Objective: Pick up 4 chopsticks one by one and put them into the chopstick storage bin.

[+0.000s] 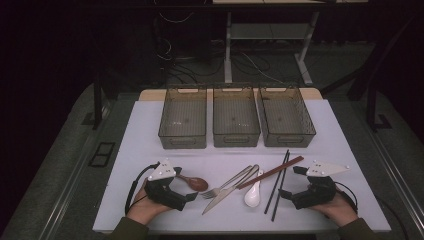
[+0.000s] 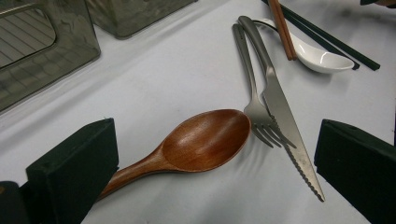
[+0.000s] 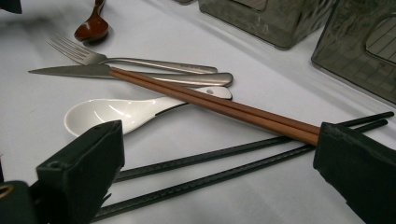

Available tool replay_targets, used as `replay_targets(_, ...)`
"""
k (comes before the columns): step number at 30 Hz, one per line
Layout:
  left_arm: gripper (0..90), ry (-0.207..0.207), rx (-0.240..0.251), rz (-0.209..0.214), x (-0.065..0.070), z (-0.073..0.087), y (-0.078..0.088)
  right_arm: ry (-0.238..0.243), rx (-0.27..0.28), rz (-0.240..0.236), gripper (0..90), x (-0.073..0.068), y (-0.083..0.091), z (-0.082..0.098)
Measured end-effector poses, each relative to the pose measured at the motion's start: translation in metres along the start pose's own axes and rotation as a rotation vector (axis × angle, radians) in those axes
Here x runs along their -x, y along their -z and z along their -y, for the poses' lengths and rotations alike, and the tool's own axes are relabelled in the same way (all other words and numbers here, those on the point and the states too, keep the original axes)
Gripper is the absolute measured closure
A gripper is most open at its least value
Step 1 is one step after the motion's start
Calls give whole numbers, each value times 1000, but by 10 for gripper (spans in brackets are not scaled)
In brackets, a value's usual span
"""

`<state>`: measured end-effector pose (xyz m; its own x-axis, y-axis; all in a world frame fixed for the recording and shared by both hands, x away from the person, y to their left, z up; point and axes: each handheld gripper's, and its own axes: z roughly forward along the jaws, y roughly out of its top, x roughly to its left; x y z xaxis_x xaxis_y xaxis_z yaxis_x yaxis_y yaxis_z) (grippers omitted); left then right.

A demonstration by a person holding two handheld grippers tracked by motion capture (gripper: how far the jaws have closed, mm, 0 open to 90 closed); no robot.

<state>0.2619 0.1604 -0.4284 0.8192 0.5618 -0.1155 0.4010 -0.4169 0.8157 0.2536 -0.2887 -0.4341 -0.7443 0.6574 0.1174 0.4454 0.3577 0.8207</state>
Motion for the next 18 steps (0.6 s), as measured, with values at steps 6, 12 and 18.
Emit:
replay_targets(6, 0, 4, 0, 1, 1, 0, 0, -7, 5, 0, 18, 1, 2, 0)
replay_targets(12, 0, -1, 2, 3, 1, 0, 0, -6, -13, 14, 18, 5, 2, -4)
replay_targets(18, 0, 7, 9, 8, 2, 0, -1, -20, -38, 25, 62, 10, 4, -9)
